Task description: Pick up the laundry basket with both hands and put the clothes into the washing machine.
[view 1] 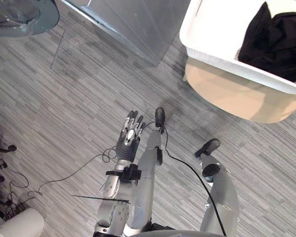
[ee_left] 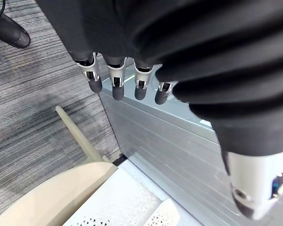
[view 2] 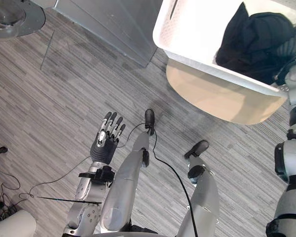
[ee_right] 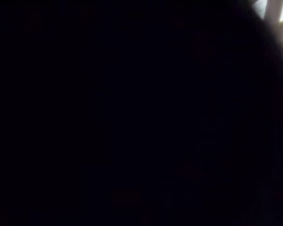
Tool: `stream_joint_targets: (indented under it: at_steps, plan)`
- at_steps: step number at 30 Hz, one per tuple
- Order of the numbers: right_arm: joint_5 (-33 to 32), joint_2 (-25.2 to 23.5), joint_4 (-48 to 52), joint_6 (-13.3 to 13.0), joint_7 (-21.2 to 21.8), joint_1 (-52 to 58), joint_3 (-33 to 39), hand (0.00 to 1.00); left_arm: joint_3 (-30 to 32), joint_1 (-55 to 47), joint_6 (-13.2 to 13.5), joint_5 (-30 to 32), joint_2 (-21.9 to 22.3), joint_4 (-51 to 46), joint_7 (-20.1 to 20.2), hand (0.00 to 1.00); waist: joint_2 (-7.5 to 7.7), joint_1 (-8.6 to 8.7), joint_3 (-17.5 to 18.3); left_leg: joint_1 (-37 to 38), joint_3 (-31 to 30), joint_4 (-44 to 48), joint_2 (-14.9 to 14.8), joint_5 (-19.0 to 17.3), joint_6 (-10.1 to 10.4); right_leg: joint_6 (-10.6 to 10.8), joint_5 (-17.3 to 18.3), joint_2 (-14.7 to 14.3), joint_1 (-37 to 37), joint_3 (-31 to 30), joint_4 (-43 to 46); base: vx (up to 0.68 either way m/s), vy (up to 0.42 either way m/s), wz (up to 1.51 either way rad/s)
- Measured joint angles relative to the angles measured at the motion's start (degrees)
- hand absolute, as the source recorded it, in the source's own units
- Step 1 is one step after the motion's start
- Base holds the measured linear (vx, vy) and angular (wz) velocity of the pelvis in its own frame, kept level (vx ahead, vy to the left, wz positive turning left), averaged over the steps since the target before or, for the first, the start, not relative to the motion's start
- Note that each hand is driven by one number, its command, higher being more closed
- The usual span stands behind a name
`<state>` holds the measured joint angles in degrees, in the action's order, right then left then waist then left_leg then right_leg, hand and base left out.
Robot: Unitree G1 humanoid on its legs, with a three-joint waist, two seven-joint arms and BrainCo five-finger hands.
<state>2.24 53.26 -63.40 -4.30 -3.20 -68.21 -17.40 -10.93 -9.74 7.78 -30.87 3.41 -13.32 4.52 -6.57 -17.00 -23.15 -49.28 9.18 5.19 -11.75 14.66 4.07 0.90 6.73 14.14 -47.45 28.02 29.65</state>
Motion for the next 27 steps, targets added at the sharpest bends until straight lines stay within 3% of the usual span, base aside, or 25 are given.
stream_joint_targets:
  at_steps: [4,8,13,16,22,25,27]
  plan:
    - [-0.5,-3.8,3.1,1.6,-2.6,1.9,2.7,1.00,-0.2,0.5,0.0,0.0,0.0,0.0,-2.0,0.00,0.02,0.83,0.0,0.8,0.5,1.5,-2.1,0.0,0.0,-0.7,-0.4,-1.9,1.7,0.2,-0.8,0.03,-0.123,-0.12]
    - [-0.5,-6.1,13.3,2.6,-7.0,7.2,7.5,1.00,-0.2,1.3,0.3,0.9,-0.3,0.1,-4.9,0.00,0.11,3.95,-0.1,4.2,0.7,1.8,-3.0,-0.1,0.1,-0.7,-0.4,-2.5,5.2,0.5,-0.8,0.02,-0.132,-0.03]
    - [0.3,-8.5,22.5,3.1,-11.1,9.8,12.4,1.00,-0.3,1.5,0.5,3.9,-1.0,0.3,-6.0,0.00,0.66,6.29,-0.2,10.5,2.3,2.0,-3.9,-1.5,0.9,-0.7,-0.3,-3.2,11.3,0.2,-2.0,-0.02,-0.094,-0.04]
    - [2.0,-11.3,29.6,3.1,-11.8,14.0,14.8,1.00,-0.8,1.4,0.5,4.6,-3.4,1.1,-6.1,0.00,2.38,7.28,0.3,16.0,3.6,3.0,-4.2,-3.1,0.9,0.4,0.6,-3.2,16.8,-0.3,-2.6,-0.02,-0.069,-0.02]
    - [5.2,-16.8,34.7,3.2,-11.7,17.6,17.2,1.00,-2.5,1.3,1.3,6.7,-8.7,5.1,-5.9,0.00,6.00,9.54,2.6,25.6,5.2,-1.1,-2.7,-3.7,1.0,1.4,0.1,-3.1,25.4,-0.8,-6.4,0.04,-0.010,0.04]
    - [7.0,-19.5,38.6,3.1,-11.5,22.2,17.6,1.00,-3.2,2.4,1.3,10.0,-11.6,6.9,-5.9,0.00,7.07,10.60,6.1,28.4,5.1,-3.1,-1.4,-3.4,1.0,2.0,-0.9,-3.1,28.3,-1.3,-9.2,0.14,0.029,0.06]
    - [7.4,-21.3,42.3,3.1,-11.1,25.2,18.4,1.00,-3.2,4.5,1.4,13.8,-13.8,7.2,-5.9,0.00,7.27,11.79,6.6,31.0,5.2,-3.3,-0.6,-3.5,0.7,2.5,-1.3,-2.9,31.3,-1.5,-10.6,0.15,0.042,0.07]
